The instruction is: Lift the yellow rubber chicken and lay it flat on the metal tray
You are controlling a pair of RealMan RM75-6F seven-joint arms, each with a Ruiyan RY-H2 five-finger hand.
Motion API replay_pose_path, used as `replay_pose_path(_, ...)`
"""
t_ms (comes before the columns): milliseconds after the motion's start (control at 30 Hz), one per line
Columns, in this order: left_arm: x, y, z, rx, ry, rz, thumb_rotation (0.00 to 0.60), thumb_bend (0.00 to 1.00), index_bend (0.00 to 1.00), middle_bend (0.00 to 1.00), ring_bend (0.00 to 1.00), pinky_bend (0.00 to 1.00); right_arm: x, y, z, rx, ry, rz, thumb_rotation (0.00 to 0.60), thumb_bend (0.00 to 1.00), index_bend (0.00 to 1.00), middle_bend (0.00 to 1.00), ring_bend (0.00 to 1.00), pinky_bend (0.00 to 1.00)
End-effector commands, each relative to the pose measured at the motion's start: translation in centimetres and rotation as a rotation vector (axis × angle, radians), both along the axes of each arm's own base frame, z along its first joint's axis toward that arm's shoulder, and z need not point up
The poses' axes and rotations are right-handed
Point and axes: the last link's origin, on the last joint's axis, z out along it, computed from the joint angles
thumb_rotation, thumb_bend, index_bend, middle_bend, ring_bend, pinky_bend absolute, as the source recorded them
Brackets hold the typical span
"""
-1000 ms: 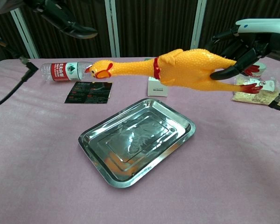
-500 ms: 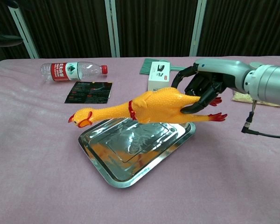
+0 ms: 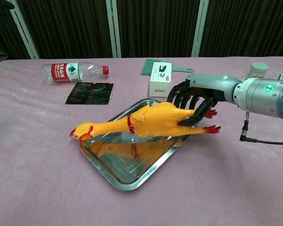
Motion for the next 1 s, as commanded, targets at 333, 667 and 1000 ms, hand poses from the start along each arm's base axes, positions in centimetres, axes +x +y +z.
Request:
replay_pose_path(333, -0.6, 0.3, 0.2, 0.016, -0.013, 0.019, 0.6, 0.26, 0.03, 0.13, 0.08, 0.33, 0.0, 0.9, 2.5, -0.031, 0.06, 0.024, 0.6, 0.23, 0.0, 0.0, 0.0, 0.09)
replay_pose_path(667, -3.9, 0.1, 1.2, 0.065, 0.072, 0.074, 0.6, 0.26, 0.08, 0.14, 0.08, 0.28, -5.2, 2.0, 10.9, -0.327, 0.078, -0.068, 0.6, 0.26, 0.05, 0.14, 0.11, 0.14)
replay_pose_path(1000, -7.1, -2.1, 1.5, 0.067, 0.106, 0.113, 0.6, 0.26, 0.14, 0.16, 0.08, 0.23, -12.7, 6.1, 16.6, -0.607, 0.102, -0.173, 0.6, 0.29, 0.18, 0.2, 0.16, 0.14)
